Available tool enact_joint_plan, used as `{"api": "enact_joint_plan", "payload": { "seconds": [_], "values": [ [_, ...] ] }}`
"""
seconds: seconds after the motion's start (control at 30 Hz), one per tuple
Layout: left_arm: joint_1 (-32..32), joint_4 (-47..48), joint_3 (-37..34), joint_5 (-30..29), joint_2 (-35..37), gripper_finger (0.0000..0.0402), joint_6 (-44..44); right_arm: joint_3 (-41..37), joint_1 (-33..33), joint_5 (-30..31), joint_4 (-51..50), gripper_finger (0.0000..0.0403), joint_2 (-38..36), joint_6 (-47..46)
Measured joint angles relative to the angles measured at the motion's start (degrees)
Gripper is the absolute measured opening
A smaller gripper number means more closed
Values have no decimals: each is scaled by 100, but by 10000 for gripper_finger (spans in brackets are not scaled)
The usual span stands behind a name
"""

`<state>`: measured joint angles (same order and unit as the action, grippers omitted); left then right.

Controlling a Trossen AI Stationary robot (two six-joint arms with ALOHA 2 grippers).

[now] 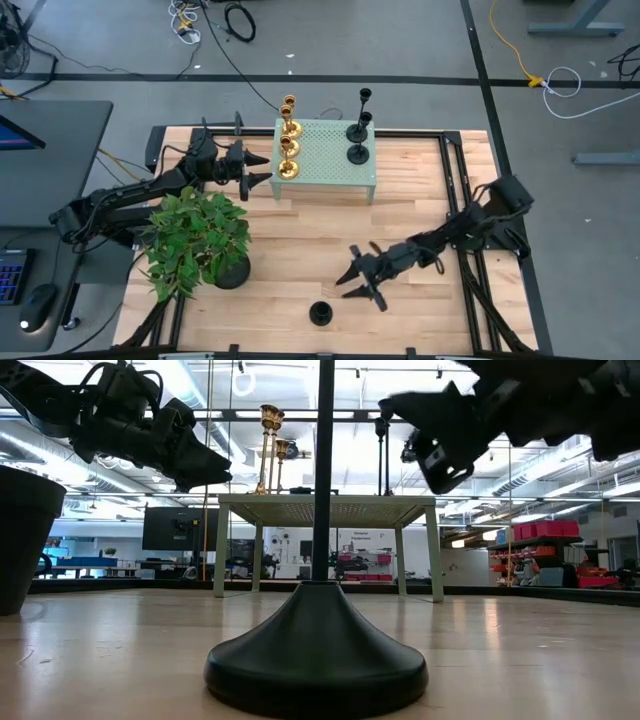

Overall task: Pick & Place candle stick holders
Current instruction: Put the black candle holder on the shelf

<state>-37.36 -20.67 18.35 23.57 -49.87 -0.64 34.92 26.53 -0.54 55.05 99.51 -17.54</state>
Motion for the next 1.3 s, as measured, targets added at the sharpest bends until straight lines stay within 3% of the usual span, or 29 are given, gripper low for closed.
{"api": "enact_joint_plan", "payload": {
  "seconds": [0.27,0.4,1.1,1.3],
  "values": [
    [-2,-7,0,-2,1,231,41,912,389,8,-67,178,781,360],
    [-1,-3,0,-38,1,231,155,1218,413,302,-409,178,922,546],
    [0,-7,0,-44,2,231,144,1970,396,108,-703,177,1256,902],
    [-1,-4,0,-44,2,231,142,2149,388,-36,-716,145,1394,902]
  ]
}}
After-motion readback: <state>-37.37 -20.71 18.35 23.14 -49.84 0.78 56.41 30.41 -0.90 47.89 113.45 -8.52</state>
